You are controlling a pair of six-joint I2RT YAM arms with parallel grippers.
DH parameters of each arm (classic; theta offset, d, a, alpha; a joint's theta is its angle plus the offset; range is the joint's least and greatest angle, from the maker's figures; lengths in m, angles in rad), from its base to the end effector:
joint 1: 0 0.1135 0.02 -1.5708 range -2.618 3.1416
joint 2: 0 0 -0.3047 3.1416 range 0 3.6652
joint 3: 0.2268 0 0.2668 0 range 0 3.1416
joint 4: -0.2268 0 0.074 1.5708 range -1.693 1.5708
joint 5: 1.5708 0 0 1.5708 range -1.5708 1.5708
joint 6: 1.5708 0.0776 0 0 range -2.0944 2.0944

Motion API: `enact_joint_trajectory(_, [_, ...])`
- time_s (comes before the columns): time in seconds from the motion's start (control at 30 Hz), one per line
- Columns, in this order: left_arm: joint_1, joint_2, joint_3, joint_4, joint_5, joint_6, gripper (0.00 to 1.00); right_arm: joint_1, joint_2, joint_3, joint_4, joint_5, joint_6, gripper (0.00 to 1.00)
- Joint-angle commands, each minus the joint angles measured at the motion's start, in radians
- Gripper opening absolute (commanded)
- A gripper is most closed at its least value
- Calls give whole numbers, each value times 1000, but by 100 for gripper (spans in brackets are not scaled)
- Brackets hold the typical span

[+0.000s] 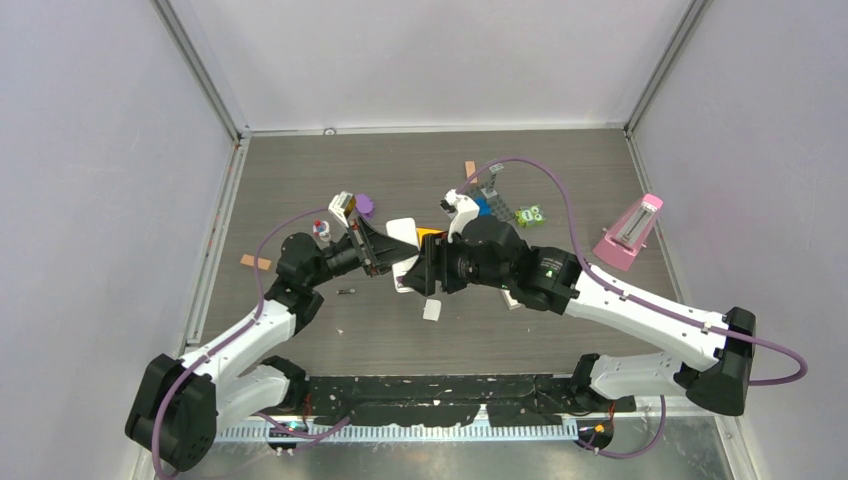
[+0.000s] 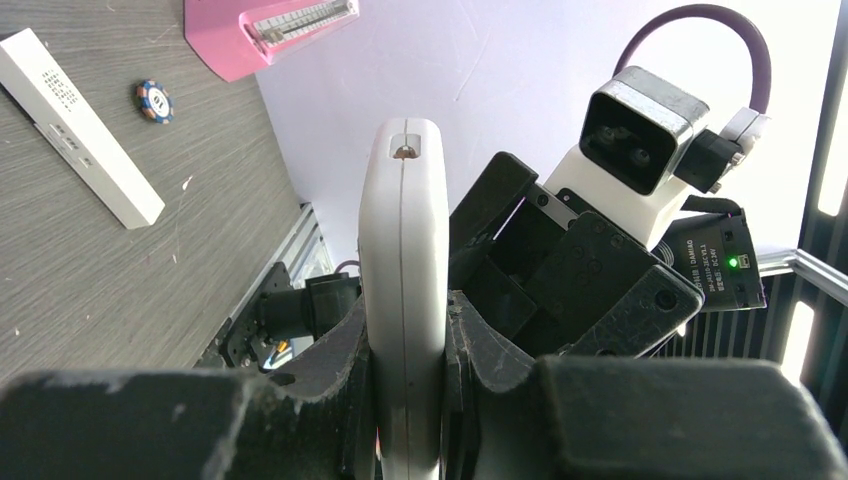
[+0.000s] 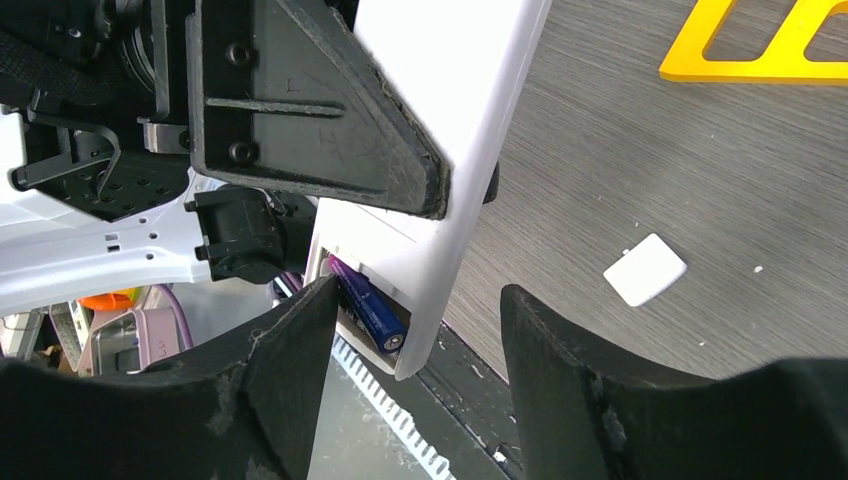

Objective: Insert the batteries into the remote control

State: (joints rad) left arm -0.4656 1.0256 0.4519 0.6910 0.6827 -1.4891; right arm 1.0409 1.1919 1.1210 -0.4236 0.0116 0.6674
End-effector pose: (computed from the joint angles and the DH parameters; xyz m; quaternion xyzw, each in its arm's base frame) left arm 0.1980 -0.1543 0.2990 -0.0885 0.6684 -0.7082 0.2094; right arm 0.1546 0.2621 0.3661 -0.1565 0.8443 0.3832 0.3404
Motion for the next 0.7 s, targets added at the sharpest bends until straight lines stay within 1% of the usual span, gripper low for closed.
enact_joint_trajectory(0.0, [-5,-8,24,77,29,-23,0,-6,14,34,12,7,-8,65])
enact_joint_trajectory(0.07, [-5,-8,23,81,27,-23,0,-8,11,38,13,4,-7,68])
enact_joint_trajectory(0.2, [-5,1,20,101,13,-27,0,-11,-23,37,16,4,3,89])
enact_joint_trajectory(0.27, [-5,11,19,120,5,-34,0,-17,-48,29,18,4,13,93])
enact_joint_trajectory(0.37, [-5,24,11,180,-15,-62,0,-32,-83,11,30,-44,50,94])
enact_joint_trajectory(0.47, [-5,37,-2,254,-44,-105,0,-57,-131,-48,80,-70,108,94])
enact_joint_trajectory(0.57, [-5,44,-12,316,-78,-144,0,-86,-172,-122,191,-146,201,92])
enact_joint_trajectory(0.67, [-6,38,-19,340,-110,-162,0,-113,-188,-152,260,-185,255,88])
